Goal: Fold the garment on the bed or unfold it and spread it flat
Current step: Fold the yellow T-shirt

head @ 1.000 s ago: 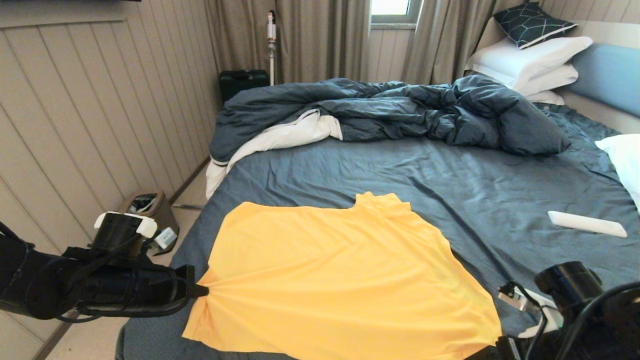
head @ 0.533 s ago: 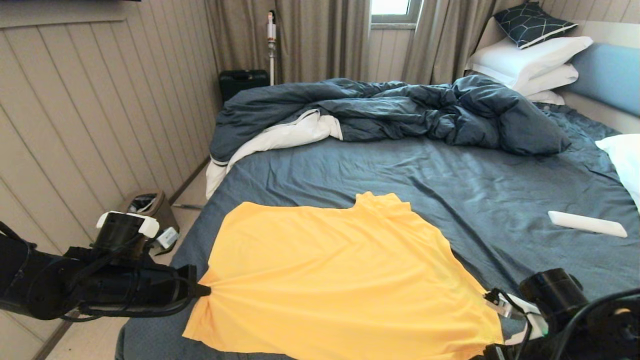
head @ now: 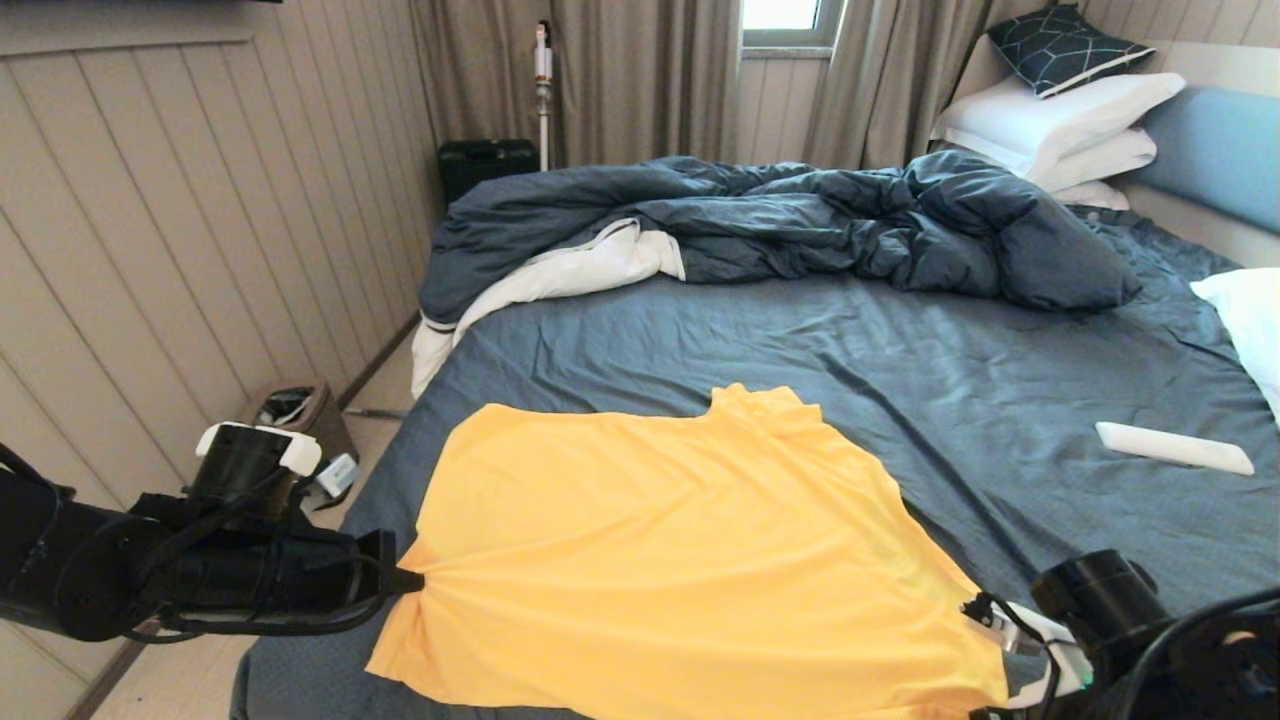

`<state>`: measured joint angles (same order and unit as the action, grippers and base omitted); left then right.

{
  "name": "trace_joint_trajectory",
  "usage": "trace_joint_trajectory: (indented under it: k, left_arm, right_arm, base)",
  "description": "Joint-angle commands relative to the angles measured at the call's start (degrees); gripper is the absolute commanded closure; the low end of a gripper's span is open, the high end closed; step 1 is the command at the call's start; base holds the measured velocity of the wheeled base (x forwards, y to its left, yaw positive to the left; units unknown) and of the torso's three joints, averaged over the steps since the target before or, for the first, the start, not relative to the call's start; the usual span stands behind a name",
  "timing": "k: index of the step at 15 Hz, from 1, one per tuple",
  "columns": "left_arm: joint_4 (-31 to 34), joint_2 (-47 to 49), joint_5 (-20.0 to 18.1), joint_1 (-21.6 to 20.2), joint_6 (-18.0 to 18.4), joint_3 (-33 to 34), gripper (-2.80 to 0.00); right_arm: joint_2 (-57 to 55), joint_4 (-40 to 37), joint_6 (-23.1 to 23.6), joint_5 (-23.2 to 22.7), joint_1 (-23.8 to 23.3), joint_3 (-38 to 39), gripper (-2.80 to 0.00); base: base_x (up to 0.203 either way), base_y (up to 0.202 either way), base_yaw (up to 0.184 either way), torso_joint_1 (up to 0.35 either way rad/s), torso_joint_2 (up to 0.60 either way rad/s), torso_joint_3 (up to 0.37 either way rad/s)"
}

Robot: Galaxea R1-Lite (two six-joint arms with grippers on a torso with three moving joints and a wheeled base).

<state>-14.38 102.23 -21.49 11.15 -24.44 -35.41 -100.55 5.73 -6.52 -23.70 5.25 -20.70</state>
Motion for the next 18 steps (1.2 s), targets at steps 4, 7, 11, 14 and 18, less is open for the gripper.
trace_joint_trajectory:
  k: [4, 7, 11, 14, 18]
  left_arm:
    - [-0.38, 0.51, -0.13, -0.03, -0.17, -0.09, 0.0]
    - [-0.38, 1.02, -0.22, 0.0, -0.34, -0.45, 0.0]
    - [0.08, -0.12, -0.19, -0.08, -0.53, -0.27, 0.0]
    - [2.4, -3.58, -0.06, -0.08, -1.35, -1.93, 0.0]
    - [9.48, -4.95, -0.13, -0.51, -1.57, -9.22, 0.0]
  right_arm:
    - [-0.37, 0.07, 0.01, -0.12, -0.16, 0.13, 0.0]
    - [-0.79, 0.07, 0.1, -0.12, -0.24, 0.13, 0.0]
    - [2.21, 0.01, 0.03, -0.29, -0.43, 0.17, 0.0]
    - [8.78, -0.47, -0.74, -0.36, -1.02, -0.63, 0.0]
    - [10.66, -0.72, -3.82, -1.06, -4.51, -7.21, 0.0]
  base:
    - [0.0, 0.0, 0.0, 0.0, 0.0, 0.0]
    - [0.0, 0.0, 0.0, 0.0, 0.0, 0.0]
    - [0.0, 0.0, 0.0, 0.0, 0.0, 0.0]
    - [0.0, 0.0, 0.0, 0.0, 0.0, 0.0]
    - [0.0, 0.0, 0.0, 0.0, 0.0, 0.0]
